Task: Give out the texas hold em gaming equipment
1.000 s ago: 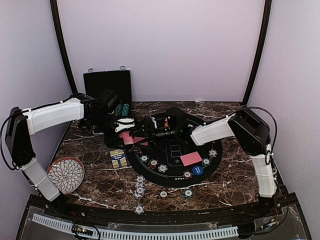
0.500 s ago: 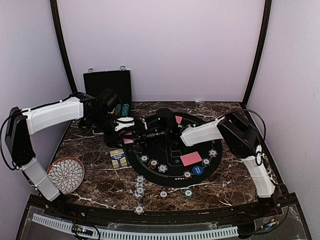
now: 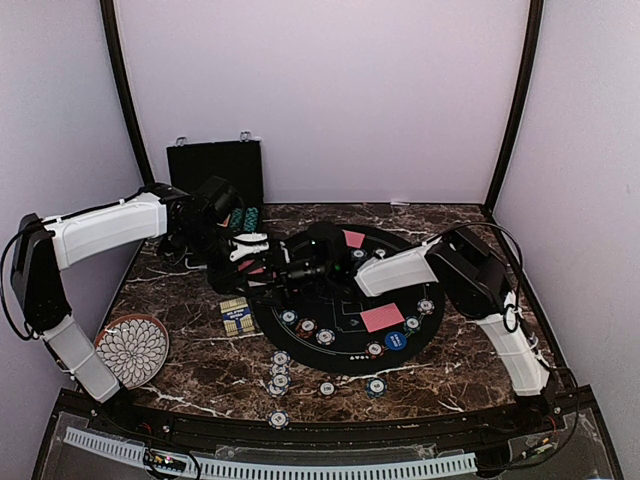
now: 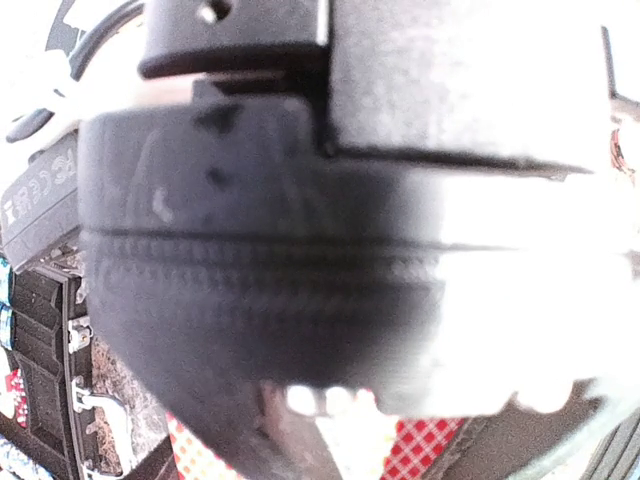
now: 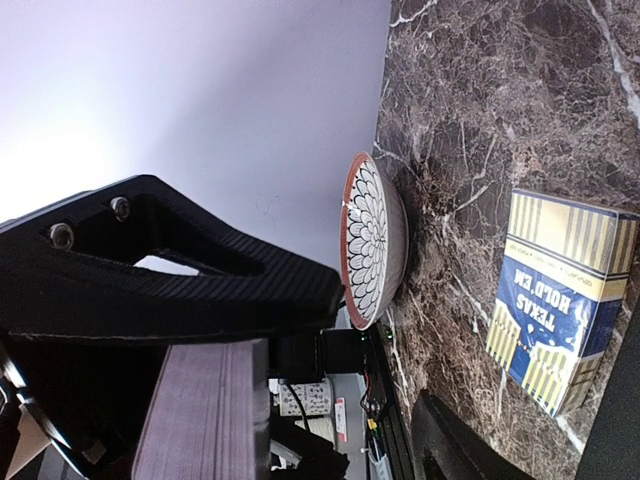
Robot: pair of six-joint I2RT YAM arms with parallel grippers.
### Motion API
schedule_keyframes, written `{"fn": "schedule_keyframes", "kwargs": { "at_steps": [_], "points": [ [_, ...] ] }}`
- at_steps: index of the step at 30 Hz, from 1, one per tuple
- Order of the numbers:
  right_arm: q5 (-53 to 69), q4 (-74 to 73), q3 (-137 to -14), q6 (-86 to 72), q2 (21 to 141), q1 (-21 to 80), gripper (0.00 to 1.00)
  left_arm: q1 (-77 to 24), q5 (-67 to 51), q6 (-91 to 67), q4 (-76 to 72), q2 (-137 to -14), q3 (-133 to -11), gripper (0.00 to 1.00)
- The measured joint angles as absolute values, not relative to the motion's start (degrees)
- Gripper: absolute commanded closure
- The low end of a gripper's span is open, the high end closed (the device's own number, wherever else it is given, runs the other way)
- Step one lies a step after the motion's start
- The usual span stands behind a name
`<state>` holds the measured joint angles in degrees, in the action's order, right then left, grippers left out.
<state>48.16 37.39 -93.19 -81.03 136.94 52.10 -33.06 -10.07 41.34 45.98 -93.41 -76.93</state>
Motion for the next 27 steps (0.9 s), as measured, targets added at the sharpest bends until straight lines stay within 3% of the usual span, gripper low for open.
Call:
{"fn": "schedule_keyframes", "kwargs": {
  "at_steps": [27],
  "points": [
    [46.33, 39.94, -82.43, -77.65, 130.45, 48.6, 0.48, -33.34, -10.04, 41.34, 45.98, -93.69, -76.93, 1.0]
  ]
}}
